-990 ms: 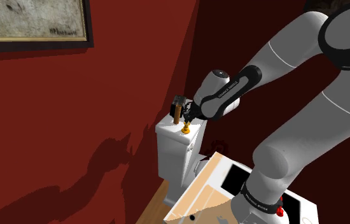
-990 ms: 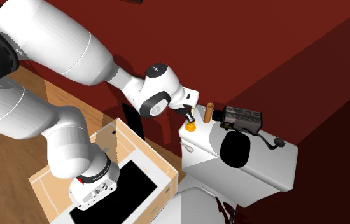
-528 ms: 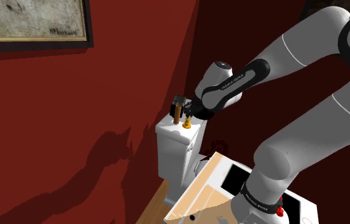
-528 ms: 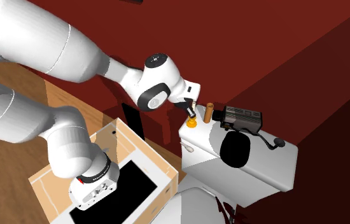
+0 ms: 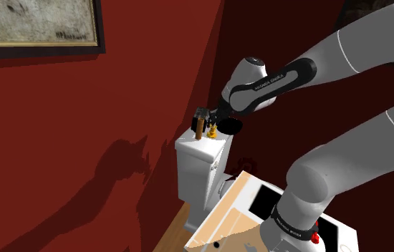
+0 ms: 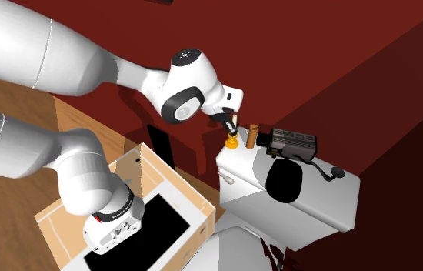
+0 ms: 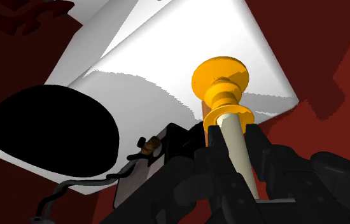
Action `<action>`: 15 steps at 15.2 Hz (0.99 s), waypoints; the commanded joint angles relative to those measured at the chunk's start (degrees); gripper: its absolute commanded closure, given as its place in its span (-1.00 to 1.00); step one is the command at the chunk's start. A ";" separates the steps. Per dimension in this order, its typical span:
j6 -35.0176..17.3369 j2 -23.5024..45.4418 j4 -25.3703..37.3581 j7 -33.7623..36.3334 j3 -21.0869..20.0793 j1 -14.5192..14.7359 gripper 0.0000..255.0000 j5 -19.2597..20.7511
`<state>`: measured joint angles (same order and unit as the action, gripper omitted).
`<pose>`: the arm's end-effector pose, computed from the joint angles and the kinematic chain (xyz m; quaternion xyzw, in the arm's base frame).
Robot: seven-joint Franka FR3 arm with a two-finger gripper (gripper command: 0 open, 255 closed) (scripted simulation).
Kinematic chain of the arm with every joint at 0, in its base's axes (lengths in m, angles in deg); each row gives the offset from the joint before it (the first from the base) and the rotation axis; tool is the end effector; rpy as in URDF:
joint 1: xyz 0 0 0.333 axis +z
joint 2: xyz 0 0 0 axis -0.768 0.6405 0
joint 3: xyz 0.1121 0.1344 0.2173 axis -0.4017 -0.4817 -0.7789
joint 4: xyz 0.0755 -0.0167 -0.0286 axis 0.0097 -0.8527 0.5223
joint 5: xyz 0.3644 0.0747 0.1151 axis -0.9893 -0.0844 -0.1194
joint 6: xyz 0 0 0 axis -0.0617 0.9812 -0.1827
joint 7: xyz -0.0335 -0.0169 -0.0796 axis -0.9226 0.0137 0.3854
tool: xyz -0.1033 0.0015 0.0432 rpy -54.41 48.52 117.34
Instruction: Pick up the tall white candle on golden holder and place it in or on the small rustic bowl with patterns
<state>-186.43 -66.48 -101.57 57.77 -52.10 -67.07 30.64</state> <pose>0.3837 -0.1396 0.3599 0.9556 -0.2020 0.2086 0.0500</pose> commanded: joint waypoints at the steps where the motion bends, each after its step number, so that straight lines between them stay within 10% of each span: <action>1: 2.16 -1.04 1.08 -0.24 0.06 0.27 1.00 -0.32; 15: 12.71 -4.30 8.61 -4.55 2.92 0.64 1.00 -1.50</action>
<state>-173.71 -71.53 -93.77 54.55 -50.29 -66.23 29.14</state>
